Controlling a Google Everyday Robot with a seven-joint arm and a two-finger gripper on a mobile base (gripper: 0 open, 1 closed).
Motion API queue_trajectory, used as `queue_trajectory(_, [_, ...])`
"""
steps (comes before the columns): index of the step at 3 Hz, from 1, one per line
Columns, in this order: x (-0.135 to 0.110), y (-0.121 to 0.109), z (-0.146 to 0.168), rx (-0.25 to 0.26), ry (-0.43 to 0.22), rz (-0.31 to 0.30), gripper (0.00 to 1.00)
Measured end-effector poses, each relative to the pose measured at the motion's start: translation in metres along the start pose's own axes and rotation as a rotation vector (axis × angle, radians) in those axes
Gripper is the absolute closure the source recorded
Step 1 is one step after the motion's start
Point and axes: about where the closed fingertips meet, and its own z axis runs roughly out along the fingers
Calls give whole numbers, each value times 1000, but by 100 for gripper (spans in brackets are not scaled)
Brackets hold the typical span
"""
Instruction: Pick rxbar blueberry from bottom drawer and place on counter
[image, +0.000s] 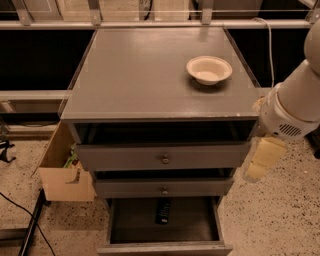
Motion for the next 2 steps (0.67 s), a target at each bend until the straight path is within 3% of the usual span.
queue_trajectory(1, [19, 25, 44, -57, 6, 72, 0])
queue_trajectory(2, [38, 47, 89, -83, -17, 153, 0])
